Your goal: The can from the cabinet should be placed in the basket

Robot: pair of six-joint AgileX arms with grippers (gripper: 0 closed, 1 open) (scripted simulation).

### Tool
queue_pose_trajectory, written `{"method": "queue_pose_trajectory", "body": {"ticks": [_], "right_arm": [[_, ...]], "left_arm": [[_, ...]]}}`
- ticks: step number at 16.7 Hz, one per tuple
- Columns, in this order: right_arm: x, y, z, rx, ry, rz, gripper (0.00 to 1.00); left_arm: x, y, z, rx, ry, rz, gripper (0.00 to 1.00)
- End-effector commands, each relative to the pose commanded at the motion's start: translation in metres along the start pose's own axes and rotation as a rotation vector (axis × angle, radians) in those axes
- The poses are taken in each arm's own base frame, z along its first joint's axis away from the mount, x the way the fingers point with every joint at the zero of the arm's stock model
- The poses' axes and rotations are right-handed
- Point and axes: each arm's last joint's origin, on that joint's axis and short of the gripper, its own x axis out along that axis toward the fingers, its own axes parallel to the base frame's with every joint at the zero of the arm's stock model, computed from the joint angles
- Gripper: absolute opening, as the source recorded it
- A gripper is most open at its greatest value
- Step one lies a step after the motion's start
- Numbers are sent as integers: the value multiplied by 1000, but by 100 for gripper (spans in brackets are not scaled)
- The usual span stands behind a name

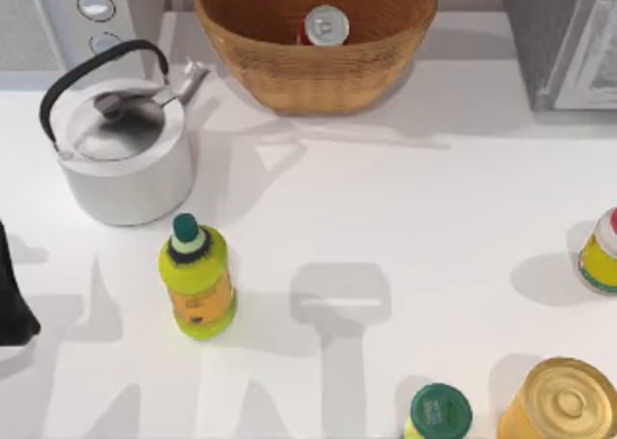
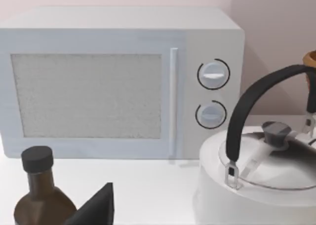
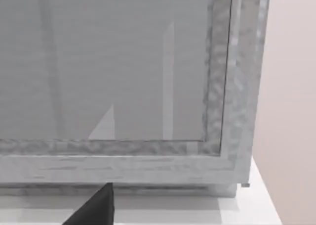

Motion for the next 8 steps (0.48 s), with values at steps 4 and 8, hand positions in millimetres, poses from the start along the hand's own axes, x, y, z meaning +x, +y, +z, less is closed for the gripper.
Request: {"method": "queue_pose_trajectory", "body": {"ticks": [4, 8], "right_arm": [[2, -4, 4, 1, 1, 4, 100], [15, -31, 34, -3, -1, 7, 100]], "left_arm": [[0, 0, 0, 0, 0, 0, 100], [0, 0, 0, 0, 0, 0, 100]]}}
